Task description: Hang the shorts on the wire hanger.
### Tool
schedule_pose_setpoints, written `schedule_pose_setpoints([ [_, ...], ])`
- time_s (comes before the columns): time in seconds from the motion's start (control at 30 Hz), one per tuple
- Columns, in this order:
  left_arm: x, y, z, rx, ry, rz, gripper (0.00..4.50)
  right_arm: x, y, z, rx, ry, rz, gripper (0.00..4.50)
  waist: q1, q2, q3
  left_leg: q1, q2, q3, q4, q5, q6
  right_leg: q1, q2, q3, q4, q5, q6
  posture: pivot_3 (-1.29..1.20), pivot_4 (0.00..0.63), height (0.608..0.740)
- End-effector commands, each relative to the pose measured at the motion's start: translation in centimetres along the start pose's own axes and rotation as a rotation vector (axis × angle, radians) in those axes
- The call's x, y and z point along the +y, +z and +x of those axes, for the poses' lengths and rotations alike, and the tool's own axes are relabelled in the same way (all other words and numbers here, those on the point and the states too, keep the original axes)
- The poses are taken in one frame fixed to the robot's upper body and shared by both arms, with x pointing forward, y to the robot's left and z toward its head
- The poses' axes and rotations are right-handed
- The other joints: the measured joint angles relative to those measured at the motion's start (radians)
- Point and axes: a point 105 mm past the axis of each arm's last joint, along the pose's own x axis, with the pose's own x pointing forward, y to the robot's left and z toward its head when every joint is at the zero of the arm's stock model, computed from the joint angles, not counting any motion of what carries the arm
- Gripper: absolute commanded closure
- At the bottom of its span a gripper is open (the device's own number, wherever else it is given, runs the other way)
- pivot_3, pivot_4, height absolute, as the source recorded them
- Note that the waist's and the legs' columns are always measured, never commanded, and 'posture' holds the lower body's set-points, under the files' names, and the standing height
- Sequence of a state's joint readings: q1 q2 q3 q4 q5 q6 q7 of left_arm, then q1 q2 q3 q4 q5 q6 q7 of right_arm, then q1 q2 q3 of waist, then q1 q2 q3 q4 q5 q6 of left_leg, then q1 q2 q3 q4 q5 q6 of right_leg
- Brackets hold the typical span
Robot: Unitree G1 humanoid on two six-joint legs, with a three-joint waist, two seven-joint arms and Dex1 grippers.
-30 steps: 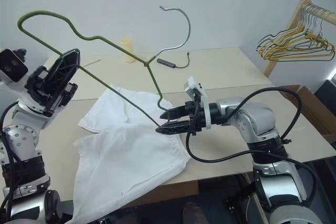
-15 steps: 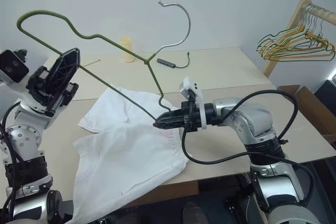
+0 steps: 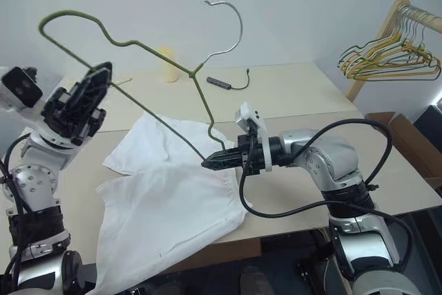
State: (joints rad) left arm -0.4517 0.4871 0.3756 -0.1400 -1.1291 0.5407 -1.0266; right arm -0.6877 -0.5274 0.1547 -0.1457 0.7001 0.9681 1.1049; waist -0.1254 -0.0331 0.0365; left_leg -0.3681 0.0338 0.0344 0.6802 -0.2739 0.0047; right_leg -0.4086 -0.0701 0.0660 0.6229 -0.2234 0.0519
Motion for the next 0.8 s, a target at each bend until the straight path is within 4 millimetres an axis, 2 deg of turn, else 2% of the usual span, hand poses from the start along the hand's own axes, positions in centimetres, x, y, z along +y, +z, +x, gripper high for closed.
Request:
schedule_pose_setpoints([
  [0.03, 0.8, -2.4, -0.4, 0.159, 0.071, 0.028, 2.08, 0.1, 1.9, -1.3, -0.094, -0.026, 0.000, 4.50, 0.000, 0.000, 0.000, 0.000, 0.000, 0.000, 0.000, 0.000, 0.000, 0.000, 0.000, 0.000, 0.000, 0.000, 0.000, -0.10, 0.000, 0.740],
  [0.13, 2.0, -5.5, -1.9, 0.393, 0.159, 0.085, 1.16, 0.0, 2.2, -2.4, -0.121, -0.066, 0.051, 4.50, 0.000, 0.000, 0.000, 0.000, 0.000, 0.000, 0.000, 0.000, 0.000, 0.000, 0.000, 0.000, 0.000, 0.000, 0.000, -0.11, 0.000, 0.740],
  [0.27, 2.0, -8.4, -4.8, 0.663, 0.173, 0.185, 0.04, -0.4, 0.4, -5.0, -0.073, -0.178, 0.219, 4.50, 0.000, 0.000, 0.000, 0.000, 0.000, 0.000, 0.000, 0.000, 0.000, 0.000, 0.000, 0.000, 0.000, 0.000, -0.001, -0.12, 0.000, 0.740],
  [0.33, 1.6, -9.1, -5.8, 0.775, 0.151, 0.244, 0.04, -0.8, -1.7, -6.8, -0.028, -0.294, 0.280, 4.50, 0.003, 0.000, 0.000, -0.001, 0.000, 0.001, -0.001, 0.000, 0.000, -0.002, 0.000, 0.000, -0.001, 0.000, -0.001, -0.13, 0.000, 0.740],
  [0.4, 1.0, -9.1, -5.9, 0.797, 0.112, 0.254, 0.04, -0.9, -4.1, -8.1, 0.066, -0.390, 0.360, 4.50, 0.004, 0.001, 0.000, -0.002, 0.000, 0.001, -0.001, 0.000, 0.000, -0.003, -0.001, -0.001, -0.001, 0.000, -0.001, -0.14, 0.000, 0.740],
  [0.47, 0.6, -9.0, -5.9, 0.795, 0.083, 0.249, 0.04, -1.0, -5.4, -8.8, 0.110, -0.456, 0.402, 4.50, 0.002, 0.000, 0.000, -0.005, -0.001, 0.002, -0.001, 0.000, 0.000, -0.007, -0.003, 0.000, 0.000, 0.000, -0.001, -0.14, 0.000, 0.740],
  [0.6, 0.2, -9.8, -6.1, 0.872, 0.026, 0.300, 0.04, 1.4, -9.7, -11.3, 0.255, -0.367, 0.813, 4.50, -0.005, 0.002, 0.001, -0.008, -0.001, 0.005, 0.000, 0.000, 0.000, -0.011, -0.002, 0.003, 0.002, 0.000, 0.000, -0.16, 0.000, 0.740],
  [0.8, 0.1, -9.9, -5.7, 0.869, -0.004, 0.285, 0.04, 2.9, -10.6, -13.9, 0.213, -0.289, 1.055, 4.50, -0.024, 0.002, 0.001, -0.007, 0.000, 0.005, 0.000, 0.000, 0.000, -0.011, -0.001, 0.003, 0.002, 0.000, 0.000, -0.17, 0.000, 0.740],
])
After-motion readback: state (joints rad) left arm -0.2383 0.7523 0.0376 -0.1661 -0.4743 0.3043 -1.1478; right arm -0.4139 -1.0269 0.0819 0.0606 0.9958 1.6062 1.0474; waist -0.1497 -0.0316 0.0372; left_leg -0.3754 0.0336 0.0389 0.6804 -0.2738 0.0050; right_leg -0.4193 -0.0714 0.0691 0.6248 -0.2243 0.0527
